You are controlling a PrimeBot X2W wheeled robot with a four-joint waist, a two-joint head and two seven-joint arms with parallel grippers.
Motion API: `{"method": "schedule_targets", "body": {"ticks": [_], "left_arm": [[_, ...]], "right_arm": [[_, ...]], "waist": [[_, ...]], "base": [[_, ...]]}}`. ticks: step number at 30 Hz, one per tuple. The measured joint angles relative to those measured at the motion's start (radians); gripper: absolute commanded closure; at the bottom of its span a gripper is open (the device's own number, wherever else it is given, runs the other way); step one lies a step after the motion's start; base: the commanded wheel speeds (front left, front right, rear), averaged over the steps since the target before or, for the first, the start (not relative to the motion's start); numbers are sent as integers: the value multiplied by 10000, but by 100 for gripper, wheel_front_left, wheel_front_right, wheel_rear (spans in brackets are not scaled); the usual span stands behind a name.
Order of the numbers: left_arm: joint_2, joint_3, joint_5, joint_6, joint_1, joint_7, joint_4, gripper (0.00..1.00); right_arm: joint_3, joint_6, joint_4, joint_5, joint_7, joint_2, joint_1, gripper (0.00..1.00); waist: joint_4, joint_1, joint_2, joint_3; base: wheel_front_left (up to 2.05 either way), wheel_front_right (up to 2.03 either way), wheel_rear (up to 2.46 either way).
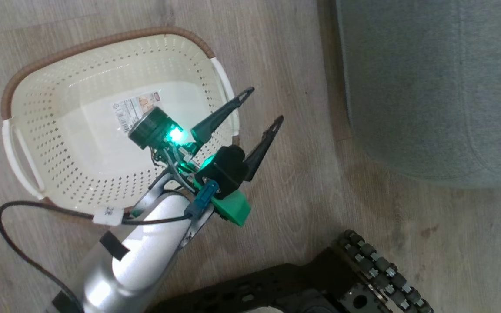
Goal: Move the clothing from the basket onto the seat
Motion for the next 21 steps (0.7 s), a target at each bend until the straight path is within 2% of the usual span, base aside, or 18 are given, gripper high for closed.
{"method": "schedule_targets", "body": {"ticks": [3,6,7,8,15,21], "left_arm": [[-2,-59,-2,86,-16,0,-4,0],[-2,-150,-2,113,-17,0,0,0],[-10,-192,-2,115,-19,0,-2,0],[-13,-221,-2,130,-22,0,-4,0],[-226,-510,-8,163,-333,0,-15,0],[-510,-562,-213,217,-323,0,-35,0]], "right_arm": [[309,0,706,171,0,6,-51,100],[499,0,869,293,0,21,-112,100],[575,0,880,334,0,35,-125,71],[671,0,878,370,0,52,-124,0],[1578,0,780,389,0,50,-11,0],[2801,0,472,387,0,8,896,0]], "waist": [[116,0,0,141],[128,0,0,160],[112,0,0,156],[86,0,0,137],[31,-1,0,-341],[-4,-2,0,-1151]], "base": [[0,0,0],[0,0,0],[0,0,0],[0,0,0],[0,0,0],[0,0,0]]}}
